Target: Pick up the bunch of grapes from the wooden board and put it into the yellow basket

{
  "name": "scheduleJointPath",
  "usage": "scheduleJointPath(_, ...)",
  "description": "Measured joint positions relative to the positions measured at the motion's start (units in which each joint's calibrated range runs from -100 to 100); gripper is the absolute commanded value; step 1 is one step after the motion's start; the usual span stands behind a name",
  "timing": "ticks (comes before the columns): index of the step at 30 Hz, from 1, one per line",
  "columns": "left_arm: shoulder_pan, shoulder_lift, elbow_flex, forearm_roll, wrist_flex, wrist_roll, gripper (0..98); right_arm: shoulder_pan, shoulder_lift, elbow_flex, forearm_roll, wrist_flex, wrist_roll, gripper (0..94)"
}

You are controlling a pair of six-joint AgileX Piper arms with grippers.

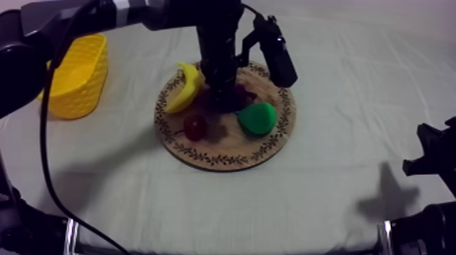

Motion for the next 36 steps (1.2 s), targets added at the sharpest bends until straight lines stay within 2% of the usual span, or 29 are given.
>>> scheduleJointPath(17, -0.89, 8.47, -8.03, 0.00, 0.54, -0.55, 95.6, 0.00, 0.00, 0.00, 0.00, 0.00, 0.00, 0.3)
scheduleJointPath(22, -1.14, 10.14, -9.00, -0.06, 1.06, -0.48, 92.8, 0.00, 0.00, 0.00, 0.00, 0.00, 0.00, 0.3)
scheduleJointPath(26, -1.26, 11.38, -10.13, -0.06, 2.22, -0.26, 84.3, 0.00, 0.00, 0.00, 0.00, 0.00, 0.00, 0.3)
scheduleJointPath(32, -1.51, 13.26, -11.32, -0.18, 3.31, 0.62, 57.1, 0.00, 0.00, 0.00, 0.00, 0.00, 0.00, 0.3)
scheduleJointPath(36, -1.51, 14.02, -12.00, -0.25, 3.69, 1.13, 49.4, 0.00, 0.00, 0.00, 0.00, 0.00, 0.00, 0.3)
